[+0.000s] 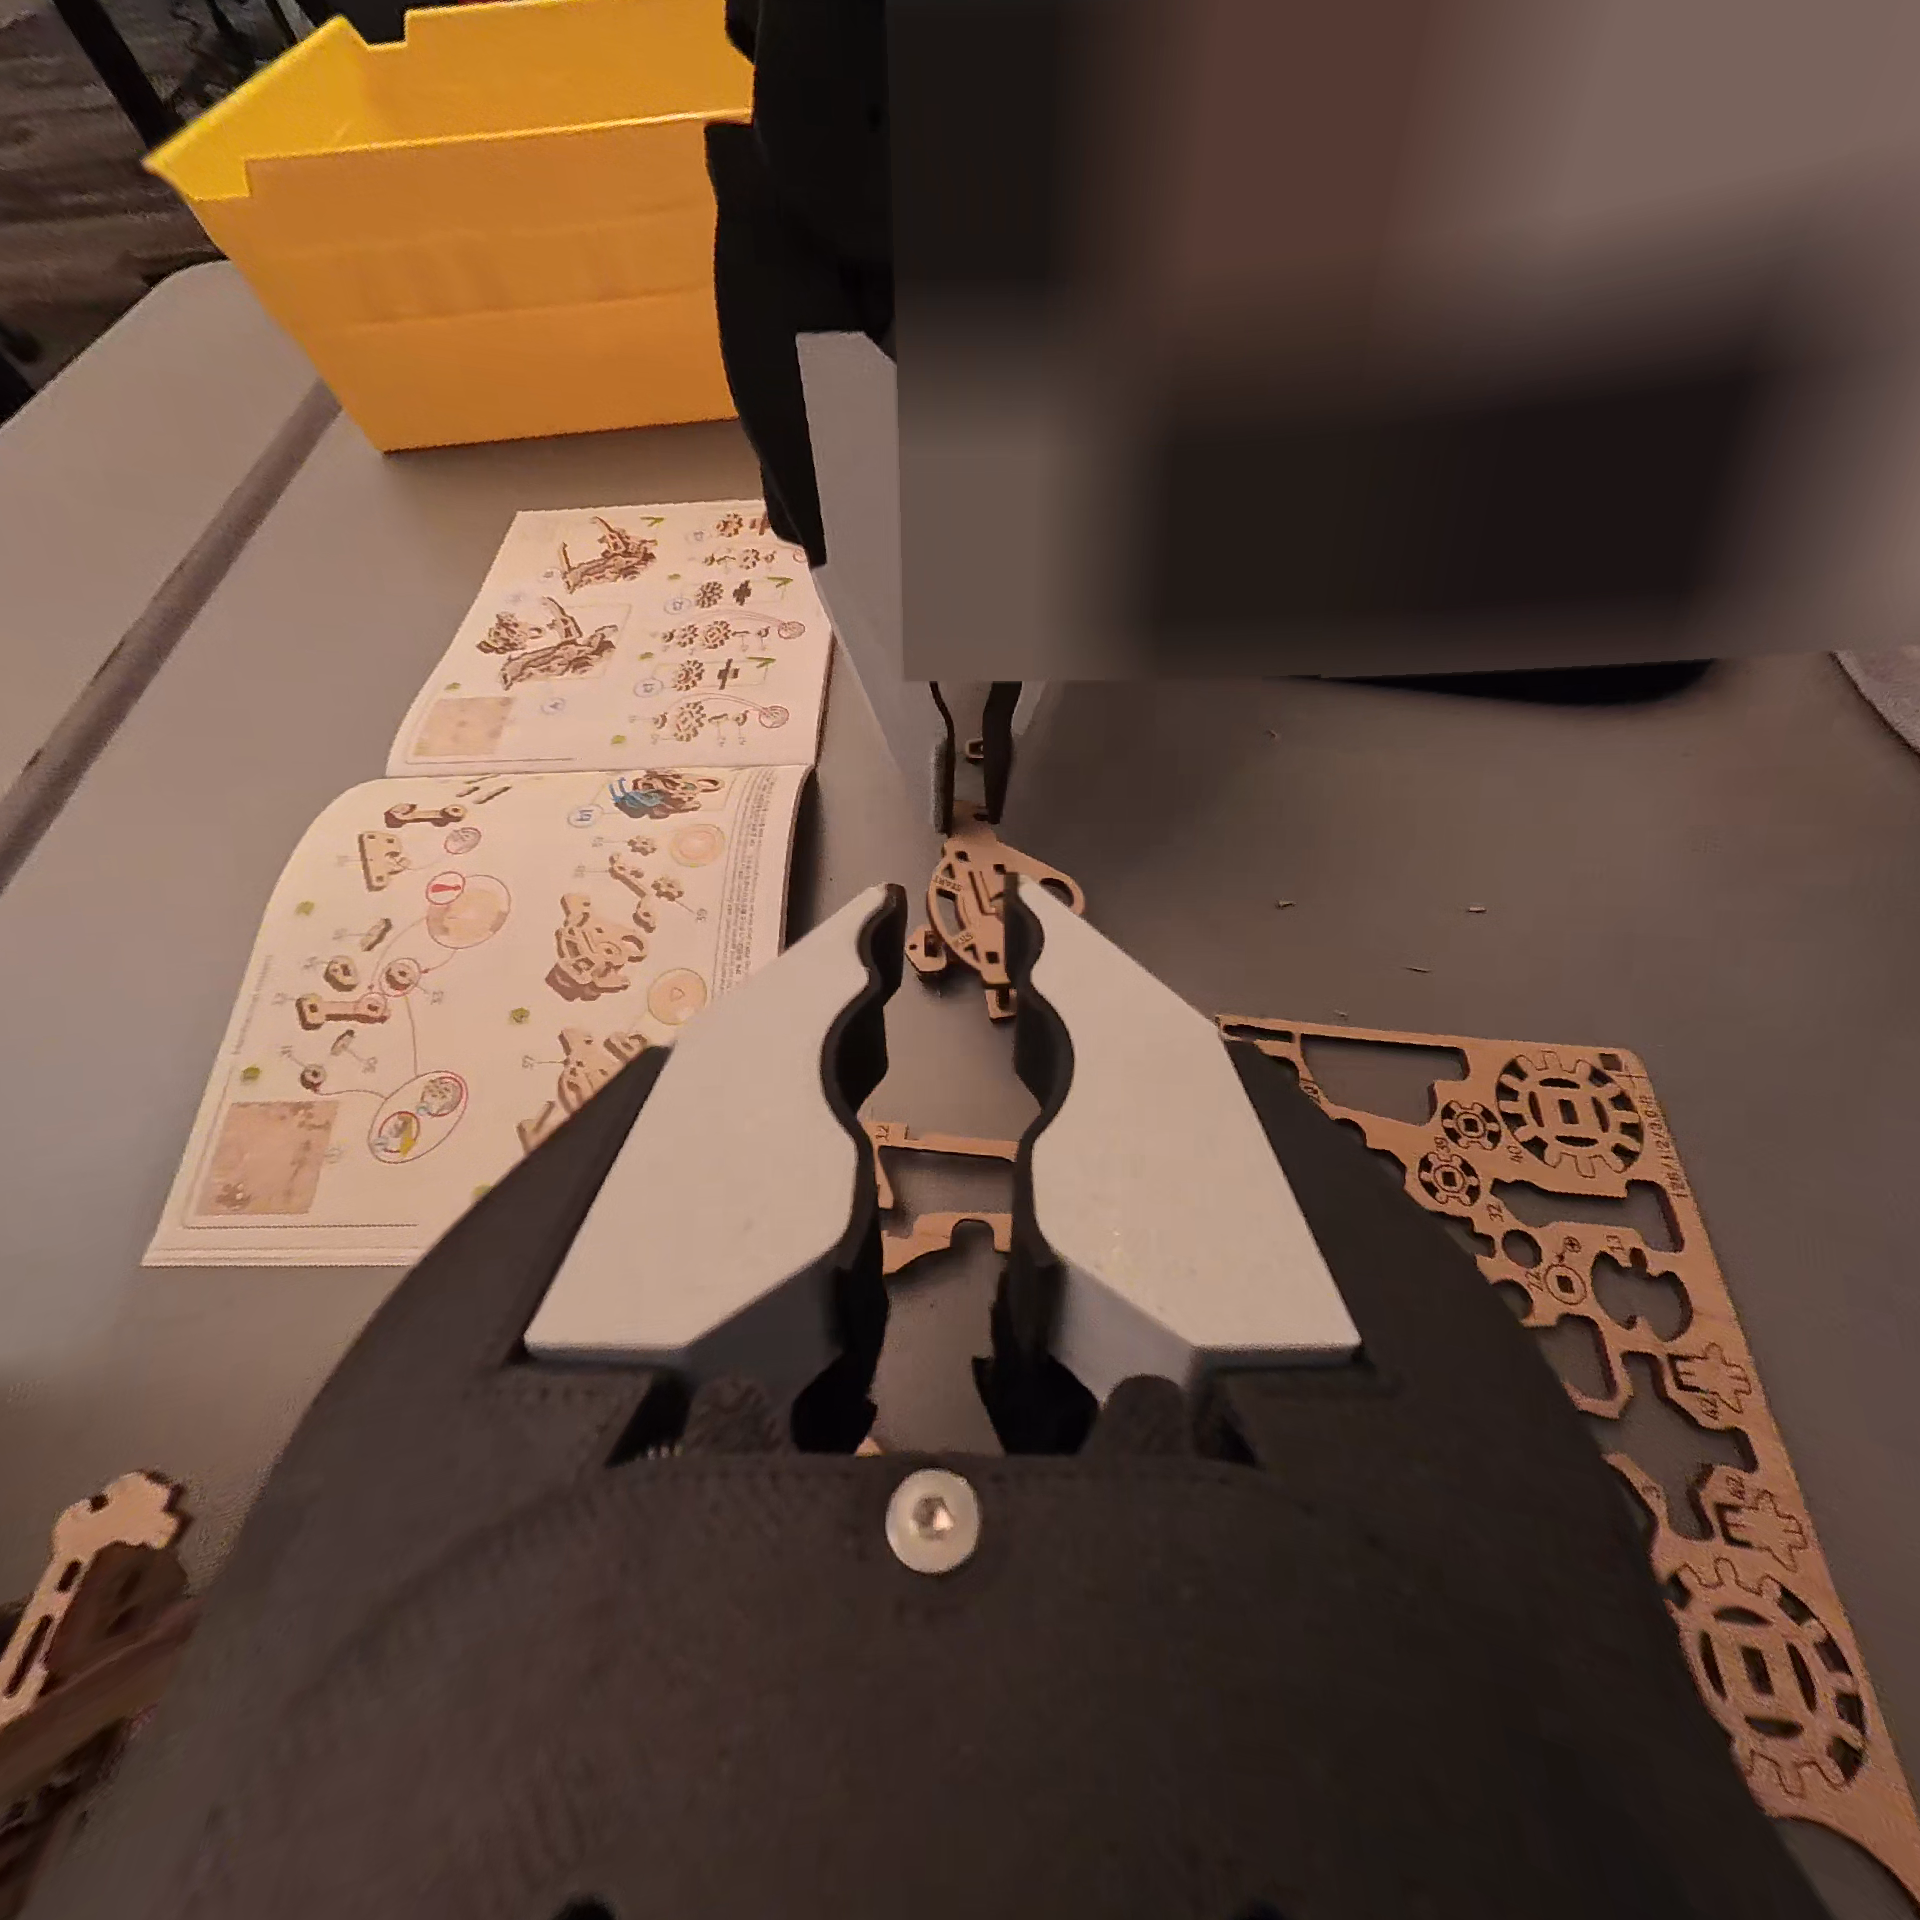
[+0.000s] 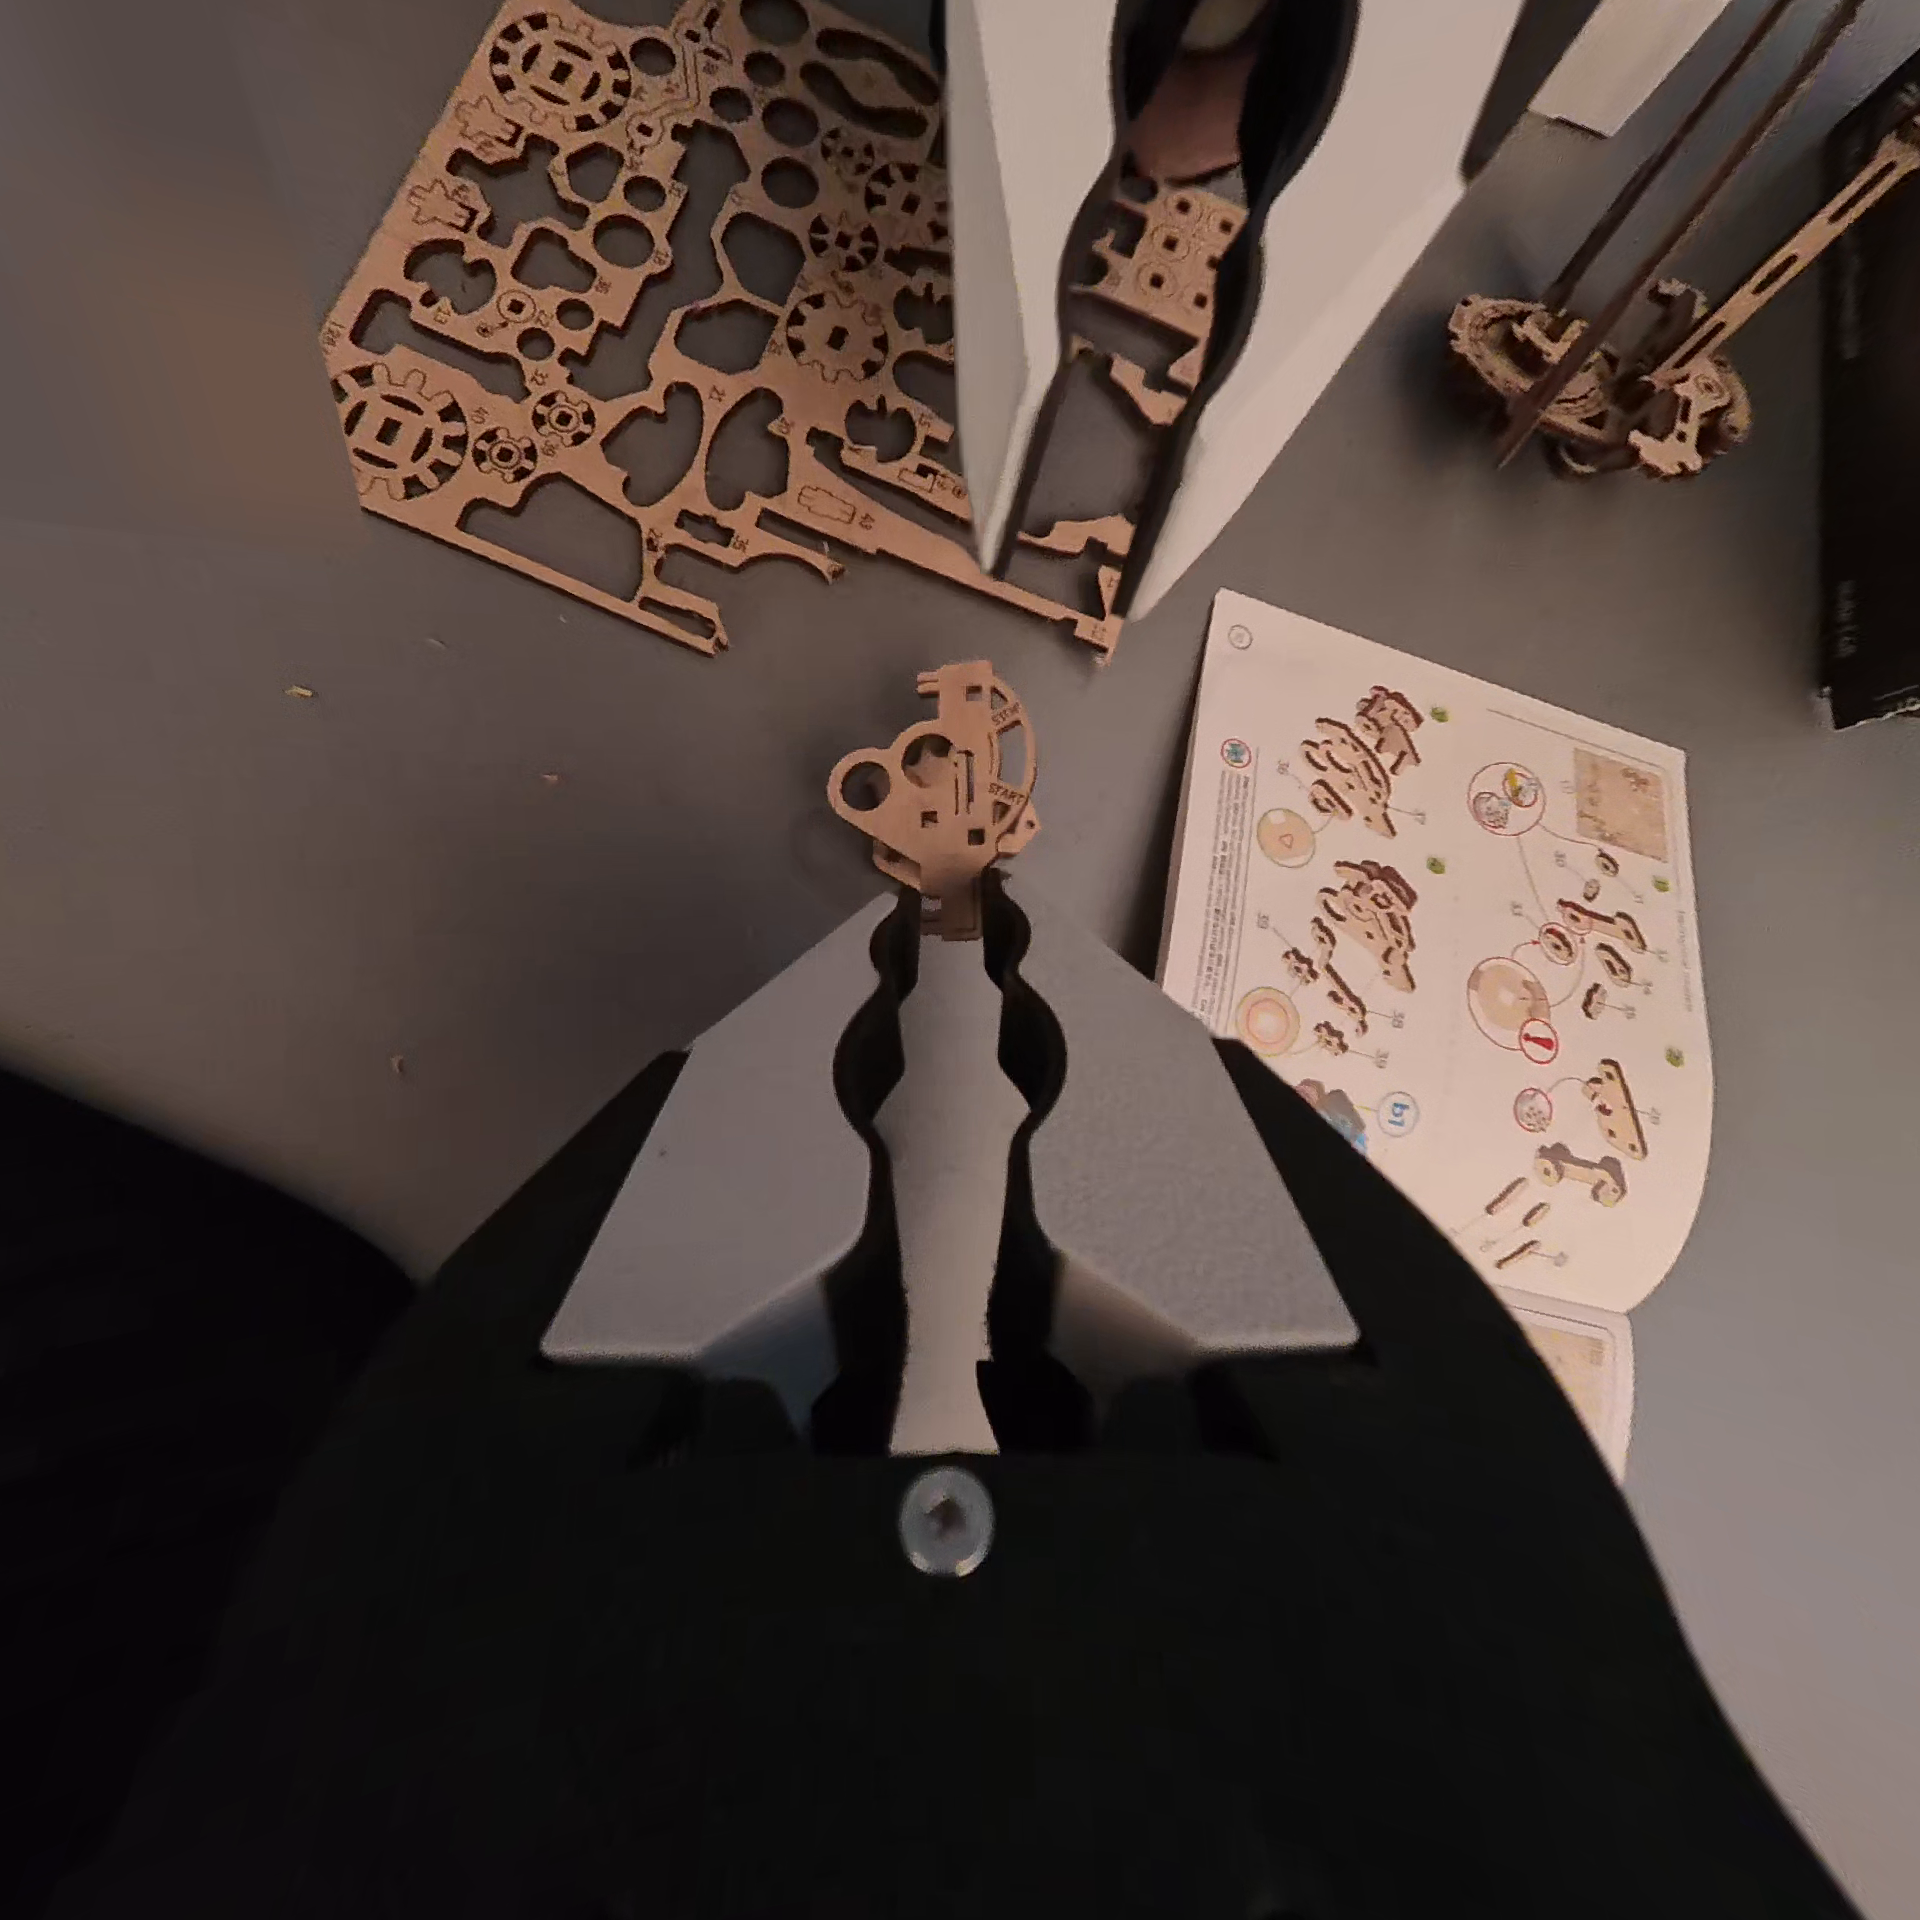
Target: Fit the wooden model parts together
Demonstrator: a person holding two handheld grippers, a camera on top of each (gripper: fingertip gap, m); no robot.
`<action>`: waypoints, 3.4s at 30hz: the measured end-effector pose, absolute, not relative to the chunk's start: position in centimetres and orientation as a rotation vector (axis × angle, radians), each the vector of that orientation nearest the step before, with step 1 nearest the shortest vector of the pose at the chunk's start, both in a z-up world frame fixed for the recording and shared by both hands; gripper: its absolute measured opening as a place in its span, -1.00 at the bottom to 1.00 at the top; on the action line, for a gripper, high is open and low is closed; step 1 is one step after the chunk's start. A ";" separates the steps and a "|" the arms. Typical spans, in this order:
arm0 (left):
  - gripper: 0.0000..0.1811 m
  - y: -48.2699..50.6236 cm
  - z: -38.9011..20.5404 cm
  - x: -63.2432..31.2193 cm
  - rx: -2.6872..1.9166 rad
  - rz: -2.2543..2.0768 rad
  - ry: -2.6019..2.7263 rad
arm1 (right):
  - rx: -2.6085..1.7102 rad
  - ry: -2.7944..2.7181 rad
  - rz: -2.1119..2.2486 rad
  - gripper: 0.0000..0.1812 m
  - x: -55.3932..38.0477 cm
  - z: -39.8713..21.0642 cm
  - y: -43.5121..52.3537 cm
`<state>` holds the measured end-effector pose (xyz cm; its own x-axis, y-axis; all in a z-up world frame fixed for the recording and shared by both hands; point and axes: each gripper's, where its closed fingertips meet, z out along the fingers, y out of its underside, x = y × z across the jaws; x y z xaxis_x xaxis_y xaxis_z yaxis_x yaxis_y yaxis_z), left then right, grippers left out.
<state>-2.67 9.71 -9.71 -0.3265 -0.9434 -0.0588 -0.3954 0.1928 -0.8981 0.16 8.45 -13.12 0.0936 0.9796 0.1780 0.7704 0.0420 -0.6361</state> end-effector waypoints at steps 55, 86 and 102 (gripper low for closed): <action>-0.78 10.2 -11.4 -3.6 -1.234 -0.962 1.789 | -1.873 -1.656 0.450 -0.88 0.1 -14.0 8.8; -0.79 9.9 -11.6 -3.7 -1.228 -0.958 1.809 | -1.862 -1.643 0.476 -0.88 0.1 -13.9 9.0; -0.79 9.8 -11.7 -3.8 -1.226 -0.959 1.815 | -1.849 -1.650 0.466 -0.88 0.1 -13.9 9.0</action>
